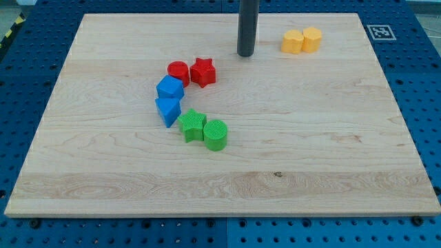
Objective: Separate the yellow heart and yellow hexagon from each other
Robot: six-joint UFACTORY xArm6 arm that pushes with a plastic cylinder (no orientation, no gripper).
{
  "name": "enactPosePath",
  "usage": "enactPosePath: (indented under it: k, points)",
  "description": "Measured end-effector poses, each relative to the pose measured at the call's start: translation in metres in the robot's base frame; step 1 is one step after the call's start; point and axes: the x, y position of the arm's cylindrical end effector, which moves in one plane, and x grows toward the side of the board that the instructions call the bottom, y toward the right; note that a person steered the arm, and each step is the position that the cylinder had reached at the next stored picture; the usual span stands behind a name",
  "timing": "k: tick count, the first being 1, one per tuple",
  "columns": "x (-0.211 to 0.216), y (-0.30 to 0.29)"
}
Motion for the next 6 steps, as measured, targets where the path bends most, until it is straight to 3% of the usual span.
enactPosePath:
  k: [3,6]
  points:
    - [-0.042,0.085]
    - [-0.001,0.111]
